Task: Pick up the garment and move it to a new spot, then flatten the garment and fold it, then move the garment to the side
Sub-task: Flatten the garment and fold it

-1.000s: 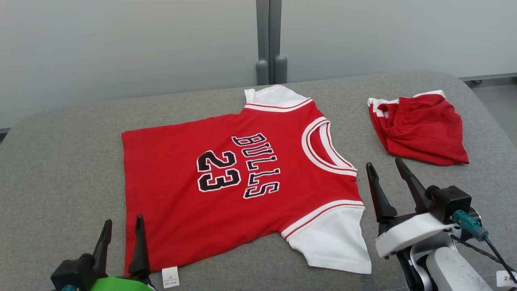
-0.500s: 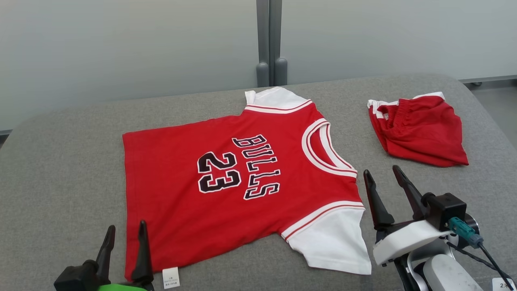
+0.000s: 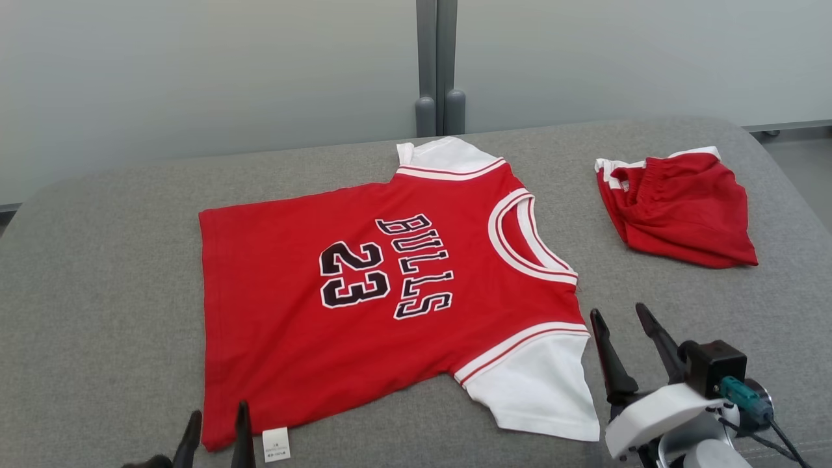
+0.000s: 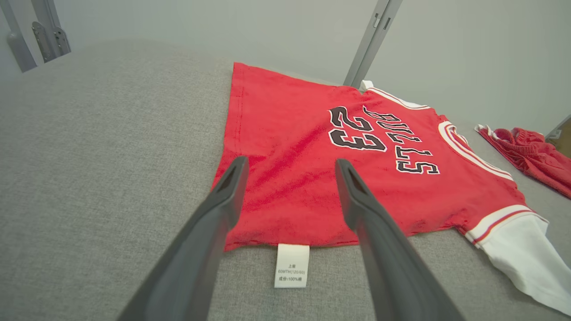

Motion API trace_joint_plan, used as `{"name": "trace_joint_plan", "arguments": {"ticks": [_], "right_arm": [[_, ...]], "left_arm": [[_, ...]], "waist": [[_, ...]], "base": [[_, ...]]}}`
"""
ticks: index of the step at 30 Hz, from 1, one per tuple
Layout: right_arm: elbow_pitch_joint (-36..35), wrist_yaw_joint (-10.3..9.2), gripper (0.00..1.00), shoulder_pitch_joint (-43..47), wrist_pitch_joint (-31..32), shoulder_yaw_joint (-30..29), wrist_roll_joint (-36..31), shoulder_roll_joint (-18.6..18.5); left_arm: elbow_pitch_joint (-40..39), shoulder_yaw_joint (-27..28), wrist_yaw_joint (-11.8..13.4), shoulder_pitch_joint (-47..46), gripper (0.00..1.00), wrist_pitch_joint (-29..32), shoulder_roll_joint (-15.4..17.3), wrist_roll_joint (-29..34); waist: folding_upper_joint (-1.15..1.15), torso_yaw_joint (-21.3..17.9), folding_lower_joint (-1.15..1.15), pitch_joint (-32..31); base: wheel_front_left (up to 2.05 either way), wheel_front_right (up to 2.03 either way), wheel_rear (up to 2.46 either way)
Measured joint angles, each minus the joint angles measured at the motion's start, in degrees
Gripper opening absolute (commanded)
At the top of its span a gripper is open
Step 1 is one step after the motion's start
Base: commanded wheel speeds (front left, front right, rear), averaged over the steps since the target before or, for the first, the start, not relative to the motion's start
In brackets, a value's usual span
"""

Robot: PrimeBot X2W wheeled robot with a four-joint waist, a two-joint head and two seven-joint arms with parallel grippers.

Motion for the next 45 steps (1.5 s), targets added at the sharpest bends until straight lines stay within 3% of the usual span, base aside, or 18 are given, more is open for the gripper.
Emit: {"name": "trace_joint_plan", "arguments": {"ticks": [9, 23, 31, 32, 34, 35, 36, 37, 40, 45], "right_arm": [[3.99, 1.56, 1.0, 2.56, 0.0, 0.73, 0.97, -0.05], [4.68, 3.02, 1.0, 0.91, 0.0, 0.7, 0.96, 0.0], [5.0, 3.05, 1.0, -0.11, 0.0, -0.12, 0.94, 0.0], [5.15, 3.15, 1.0, -0.11, 0.0, -0.15, 0.94, 0.0], [5.69, 3.56, 1.0, -0.11, 0.0, -0.08, 0.94, -0.01], [5.9, 3.64, 1.0, -0.11, 0.0, 0.03, 0.94, 0.0], [6.13, 3.96, 1.0, -0.1, 0.01, 0.13, 0.94, -0.03], [6.37, 4.14, 1.0, -0.1, 0.01, 0.21, 0.93, -0.05], [7.14, 4.72, 1.0, -0.03, 0.0, 0.43, 0.93, -0.15], [8.22, 5.69, 1.0, 0.05, 0.0, 0.49, 1.21, -0.13]], "left_arm": [[4.79, -1.44, 0.57, 2.07, 1.0, 4.25, 0.01, -14.81], [9.21, 0.55, 1.85, -2.07, 1.0, 7.69, -0.02, -31.73], [12.11, 1.71, 2.52, -5.14, 1.0, 8.16, -0.12, -35.96], [12.4, 1.9, 2.53, -5.47, 0.97, 8.09, -0.13, -36.11], [12.84, 2.12, 2.75, -6.1, 0.71, 8.03, -0.12, -36.51], [13.0, 2.13, 2.79, -6.37, 0.49, 8.03, -0.13, -36.79], [13.21, 2.15, 2.81, -6.56, 0.49, 8.01, -0.13, -37.34], [13.48, 2.16, 2.85, -6.71, 0.33, 7.71, -0.14, -37.69], [14.48, 2.27, 2.99, -7.26, 0.0, 7.03, -0.14, -38.02], [14.81, 2.5, 2.99, -8.16, 0.0, 5.58, -0.18, -38.28]], "waist": [[0.0, 0.01, 0.0, 1.51], [0.0, -1.78, 0.0, 4.4], [0.0, -2.63, 0.0, 5.75], [0.0, -2.66, 0.0, 5.82], [0.0, -2.68, 0.0, 5.96], [0.0, -2.68, 0.0, 6.03], [0.0, -2.68, 0.0, 6.1], [0.0, -2.67, 0.0, 6.17], [0.0, -2.63, 0.0, 6.39], [0.0, -2.51, 0.0, 6.74]], "base": [[0.0, 0.0, 0.0], [0.0, 0.0, 0.0], [0.0, 0.0, 0.0], [0.0, 0.0, 0.0], [0.0, 0.0, 0.0], [0.0, 0.0, 0.0], [0.0, 0.0, 0.0], [0.0, 0.0, 0.0], [0.0, 0.0, 0.0], [0.0, 0.0, 0.0]]}}
